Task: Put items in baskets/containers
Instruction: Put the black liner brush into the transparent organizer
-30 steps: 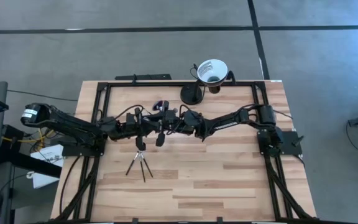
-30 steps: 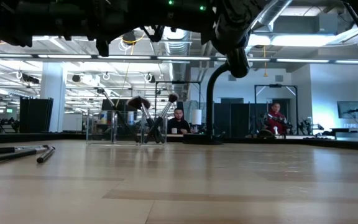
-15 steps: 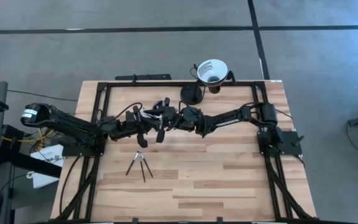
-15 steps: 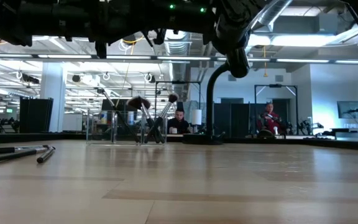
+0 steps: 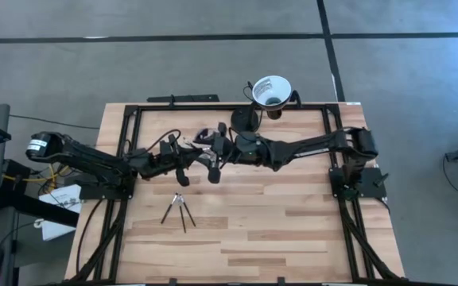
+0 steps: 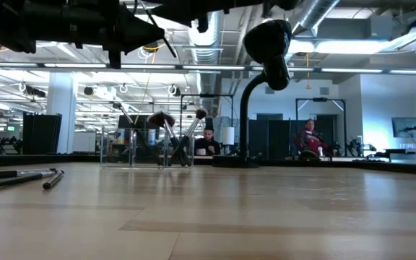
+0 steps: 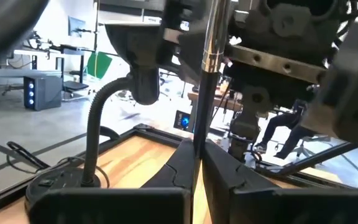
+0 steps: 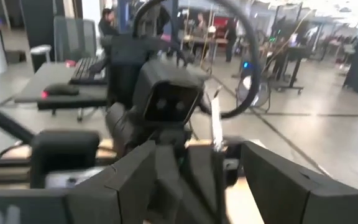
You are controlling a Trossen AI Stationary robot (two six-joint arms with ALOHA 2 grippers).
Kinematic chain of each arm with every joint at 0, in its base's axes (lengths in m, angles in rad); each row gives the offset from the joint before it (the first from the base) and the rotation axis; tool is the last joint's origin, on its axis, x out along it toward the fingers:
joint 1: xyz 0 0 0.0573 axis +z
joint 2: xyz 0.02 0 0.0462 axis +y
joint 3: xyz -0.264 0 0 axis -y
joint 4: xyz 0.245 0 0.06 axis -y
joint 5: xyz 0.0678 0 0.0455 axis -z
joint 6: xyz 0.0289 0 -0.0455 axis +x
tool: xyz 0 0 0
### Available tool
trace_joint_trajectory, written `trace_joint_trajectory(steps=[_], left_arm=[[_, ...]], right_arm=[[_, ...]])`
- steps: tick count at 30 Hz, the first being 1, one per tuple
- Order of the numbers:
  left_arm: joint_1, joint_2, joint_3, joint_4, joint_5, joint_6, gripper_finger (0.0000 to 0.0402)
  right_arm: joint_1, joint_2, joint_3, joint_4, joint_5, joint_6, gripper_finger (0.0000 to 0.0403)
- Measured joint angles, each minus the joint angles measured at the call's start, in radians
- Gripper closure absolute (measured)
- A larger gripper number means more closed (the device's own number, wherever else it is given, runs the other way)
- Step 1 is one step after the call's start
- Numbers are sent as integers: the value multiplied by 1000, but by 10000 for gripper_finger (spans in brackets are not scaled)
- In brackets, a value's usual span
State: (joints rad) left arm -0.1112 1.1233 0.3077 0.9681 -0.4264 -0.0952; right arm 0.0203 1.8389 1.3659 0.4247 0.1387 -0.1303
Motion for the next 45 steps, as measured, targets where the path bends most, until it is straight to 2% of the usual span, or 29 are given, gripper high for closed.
trace_joint_trajectory(steps=[5, 14, 19, 28, 33, 45], left_arm=[[0, -23, 0, -11, -15, -6, 386], [0, -31, -1, -189, -185, -41, 385], [0, -31, -2, -270, -242, -74, 385], [-42, -81, -2, -400, -385, -91, 387], [-61, -111, -2, -479, -387, -152, 387], [2, 106, -2, -460, -395, -252, 385]], right_arm=[[25, -53, 0, -145, 24, -1, 170], [133, -152, 2, -470, 295, -7, 175], [197, -154, 1, -569, 385, 33, 177], [276, -117, 1, -609, 464, 71, 177], [296, -117, 1, -627, 496, 105, 180], [299, -118, 1, -619, 493, 106, 182]])
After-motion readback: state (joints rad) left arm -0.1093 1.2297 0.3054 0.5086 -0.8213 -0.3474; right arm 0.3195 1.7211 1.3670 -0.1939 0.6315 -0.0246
